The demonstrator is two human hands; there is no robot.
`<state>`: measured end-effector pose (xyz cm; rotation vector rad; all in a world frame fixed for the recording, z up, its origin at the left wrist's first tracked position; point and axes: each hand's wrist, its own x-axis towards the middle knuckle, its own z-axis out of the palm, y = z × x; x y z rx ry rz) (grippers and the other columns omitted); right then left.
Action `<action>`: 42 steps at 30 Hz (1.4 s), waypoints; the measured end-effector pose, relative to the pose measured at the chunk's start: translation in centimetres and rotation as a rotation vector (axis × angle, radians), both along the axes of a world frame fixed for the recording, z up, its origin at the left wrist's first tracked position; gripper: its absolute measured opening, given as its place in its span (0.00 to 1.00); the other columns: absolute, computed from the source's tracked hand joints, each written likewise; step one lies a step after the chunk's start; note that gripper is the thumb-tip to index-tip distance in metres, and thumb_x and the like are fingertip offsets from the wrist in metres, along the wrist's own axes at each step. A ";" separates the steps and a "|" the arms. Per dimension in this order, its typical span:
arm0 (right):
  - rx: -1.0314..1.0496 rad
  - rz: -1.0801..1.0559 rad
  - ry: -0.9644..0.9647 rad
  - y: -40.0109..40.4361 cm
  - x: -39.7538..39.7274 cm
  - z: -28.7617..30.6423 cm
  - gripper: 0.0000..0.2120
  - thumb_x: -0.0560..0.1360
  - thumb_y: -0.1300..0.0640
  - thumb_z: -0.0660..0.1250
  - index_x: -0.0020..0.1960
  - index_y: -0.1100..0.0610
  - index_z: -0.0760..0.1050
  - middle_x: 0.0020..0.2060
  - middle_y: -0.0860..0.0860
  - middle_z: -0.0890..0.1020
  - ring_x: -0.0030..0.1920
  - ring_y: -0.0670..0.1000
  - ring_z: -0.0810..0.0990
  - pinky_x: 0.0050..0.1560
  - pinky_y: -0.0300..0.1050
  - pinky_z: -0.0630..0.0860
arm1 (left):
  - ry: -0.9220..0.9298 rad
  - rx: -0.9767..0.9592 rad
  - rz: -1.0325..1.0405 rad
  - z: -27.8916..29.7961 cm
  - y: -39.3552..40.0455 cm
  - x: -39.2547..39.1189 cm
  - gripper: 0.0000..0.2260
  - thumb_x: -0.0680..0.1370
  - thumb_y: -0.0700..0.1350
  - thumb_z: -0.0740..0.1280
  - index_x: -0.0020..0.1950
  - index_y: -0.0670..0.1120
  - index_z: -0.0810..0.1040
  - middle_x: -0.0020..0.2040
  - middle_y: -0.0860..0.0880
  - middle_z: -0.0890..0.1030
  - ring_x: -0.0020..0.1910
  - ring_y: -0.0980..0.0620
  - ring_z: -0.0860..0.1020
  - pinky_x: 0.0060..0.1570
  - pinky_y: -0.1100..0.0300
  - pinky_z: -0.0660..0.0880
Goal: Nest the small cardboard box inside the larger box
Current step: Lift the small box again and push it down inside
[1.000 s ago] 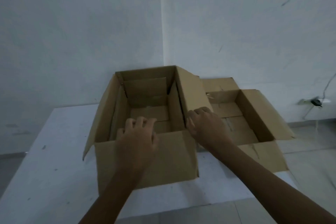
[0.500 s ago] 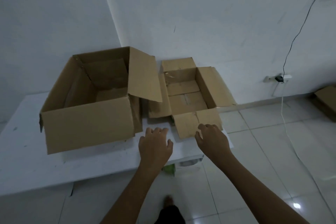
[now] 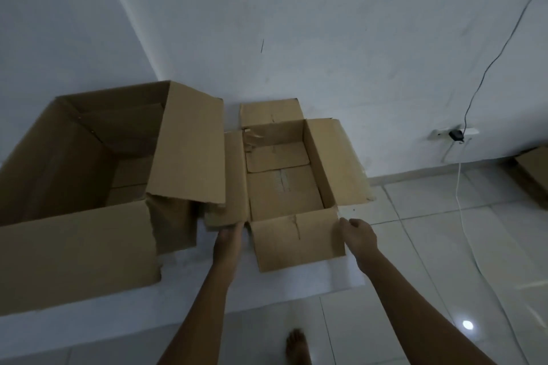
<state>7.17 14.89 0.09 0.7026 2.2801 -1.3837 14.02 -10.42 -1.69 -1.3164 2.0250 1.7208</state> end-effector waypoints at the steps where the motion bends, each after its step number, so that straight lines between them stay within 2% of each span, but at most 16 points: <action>1: -0.072 -0.099 -0.018 0.3 -1.2 -0.7 0.25 0.77 0.48 0.63 0.68 0.63 0.72 0.65 0.60 0.76 0.63 0.59 0.74 0.60 0.51 0.70 | 0.025 0.090 0.113 -0.3 0.0 -0.7 0.22 0.78 0.58 0.64 0.65 0.44 0.77 0.58 0.44 0.80 0.51 0.45 0.78 0.55 0.51 0.75; 2: -0.156 -0.190 -0.032 0.4 -2.3 -1.2 0.25 0.76 0.48 0.65 0.67 0.63 0.72 0.64 0.59 0.76 0.62 0.58 0.74 0.62 0.51 0.70 | 0.042 0.146 0.188 -0.8 0.0 -1.2 0.21 0.77 0.56 0.66 0.64 0.43 0.78 0.56 0.45 0.80 0.48 0.46 0.77 0.53 0.50 0.75; 6: -0.552 -0.450 -0.046 0.8 -5.0 -2.0 0.19 0.76 0.56 0.69 0.64 0.63 0.73 0.59 0.57 0.77 0.59 0.54 0.75 0.66 0.53 0.73 | 0.160 0.259 0.372 -1.9 0.2 -2.2 0.18 0.78 0.54 0.67 0.64 0.45 0.76 0.57 0.45 0.80 0.56 0.46 0.78 0.56 0.48 0.78; 9: -0.663 -0.496 -0.003 0.9 -5.8 -2.2 0.09 0.76 0.60 0.68 0.54 0.62 0.76 0.57 0.60 0.80 0.60 0.56 0.79 0.63 0.53 0.76 | 0.212 0.131 0.410 -2.4 1.0 -2.3 0.10 0.79 0.55 0.65 0.56 0.52 0.78 0.55 0.46 0.82 0.54 0.45 0.81 0.58 0.44 0.78; 12: -0.560 -0.474 0.106 0.9 -5.6 -2.2 0.11 0.75 0.62 0.70 0.56 0.64 0.74 0.51 0.60 0.82 0.56 0.59 0.82 0.59 0.54 0.79 | 0.205 -0.034 0.413 -2.3 2.3 -2.3 0.10 0.77 0.58 0.64 0.50 0.55 0.81 0.50 0.48 0.84 0.51 0.45 0.82 0.57 0.41 0.78; 15: -0.230 -0.304 0.276 0.8 -5.0 -1.4 0.06 0.73 0.60 0.70 0.49 0.60 0.75 0.43 0.58 0.84 0.45 0.56 0.84 0.52 0.53 0.82 | 0.202 -0.255 0.357 -0.6 3.8 -2.3 0.12 0.80 0.53 0.65 0.52 0.47 0.83 0.46 0.47 0.84 0.48 0.46 0.81 0.49 0.52 0.77; 19: -0.010 -0.005 0.524 0.9 -4.1 -0.5 0.05 0.73 0.65 0.68 0.40 0.59 0.72 0.35 0.54 0.80 0.37 0.48 0.79 0.37 0.33 0.74 | 0.190 -0.448 0.223 1.1 5.2 -1.9 0.08 0.80 0.46 0.65 0.49 0.45 0.82 0.44 0.48 0.84 0.44 0.49 0.81 0.38 0.59 0.69; 21: -0.026 0.101 0.578 0.7 -4.1 0.2 0.08 0.72 0.68 0.67 0.38 0.59 0.71 0.33 0.53 0.78 0.37 0.46 0.78 0.38 0.37 0.77 | 0.174 -0.505 0.163 1.8 5.3 -2.0 0.07 0.80 0.46 0.64 0.51 0.47 0.82 0.45 0.50 0.85 0.43 0.51 0.81 0.36 0.61 0.69; 24: -0.067 0.238 0.572 0.4 -4.8 1.4 0.07 0.72 0.66 0.69 0.40 0.57 0.74 0.37 0.51 0.80 0.44 0.47 0.80 0.47 0.51 0.82 | 0.127 -0.578 0.101 3.9 5.4 -2.9 0.11 0.79 0.45 0.65 0.61 0.46 0.80 0.50 0.50 0.84 0.42 0.54 0.79 0.37 0.62 0.71; 26: -0.102 0.315 0.552 0.3 -5.9 2.8 0.05 0.72 0.61 0.70 0.47 0.56 0.77 0.43 0.49 0.82 0.48 0.47 0.80 0.52 0.53 0.81 | 0.148 -0.598 0.059 5.7 5.5 -4.0 0.20 0.79 0.45 0.65 0.72 0.48 0.72 0.56 0.50 0.82 0.50 0.50 0.81 0.44 0.59 0.76; 28: -0.135 0.386 0.513 0.0 -7.2 4.4 0.16 0.71 0.53 0.71 0.58 0.54 0.76 0.53 0.48 0.82 0.53 0.48 0.79 0.55 0.52 0.79 | 0.204 -0.620 -0.005 7.1 5.5 -5.2 0.24 0.79 0.46 0.65 0.75 0.52 0.68 0.62 0.50 0.80 0.55 0.48 0.81 0.50 0.51 0.79; 30: -0.131 0.421 0.510 -0.6 -8.8 5.9 0.24 0.72 0.48 0.69 0.66 0.53 0.73 0.58 0.48 0.80 0.57 0.50 0.78 0.57 0.50 0.78 | 0.243 -0.614 -0.082 7.9 5.1 -6.9 0.22 0.78 0.46 0.64 0.73 0.53 0.69 0.62 0.50 0.80 0.49 0.51 0.81 0.46 0.51 0.81; 33: -0.052 0.431 0.449 -1.7 -11.6 7.2 0.25 0.75 0.54 0.68 0.71 0.55 0.67 0.59 0.51 0.79 0.55 0.52 0.78 0.57 0.49 0.78 | 0.192 -0.581 -0.162 8.4 4.0 -9.6 0.21 0.78 0.45 0.65 0.71 0.52 0.69 0.63 0.49 0.80 0.41 0.54 0.77 0.36 0.60 0.74; 36: -0.003 0.497 0.286 -2.4 -13.7 7.5 0.20 0.76 0.60 0.64 0.67 0.60 0.67 0.56 0.57 0.79 0.49 0.54 0.77 0.46 0.44 0.74 | 0.073 -0.494 -0.195 9.1 2.7 -11.4 0.25 0.78 0.44 0.64 0.75 0.48 0.65 0.61 0.48 0.78 0.45 0.51 0.77 0.43 0.58 0.73; 39: 0.108 0.565 0.250 -2.5 -14.8 6.9 0.17 0.75 0.66 0.61 0.63 0.63 0.66 0.53 0.60 0.78 0.48 0.56 0.77 0.44 0.47 0.73 | 0.015 -0.435 -0.242 9.1 2.4 -12.0 0.24 0.78 0.41 0.61 0.75 0.48 0.66 0.54 0.49 0.78 0.46 0.50 0.76 0.50 0.53 0.76; 42: 0.198 0.618 0.261 -2.4 -15.1 6.5 0.15 0.75 0.68 0.59 0.61 0.64 0.66 0.48 0.60 0.77 0.39 0.51 0.73 0.39 0.45 0.72 | 0.031 -0.462 -0.258 8.8 2.6 -12.3 0.21 0.78 0.38 0.58 0.71 0.47 0.70 0.51 0.47 0.80 0.46 0.47 0.78 0.51 0.48 0.79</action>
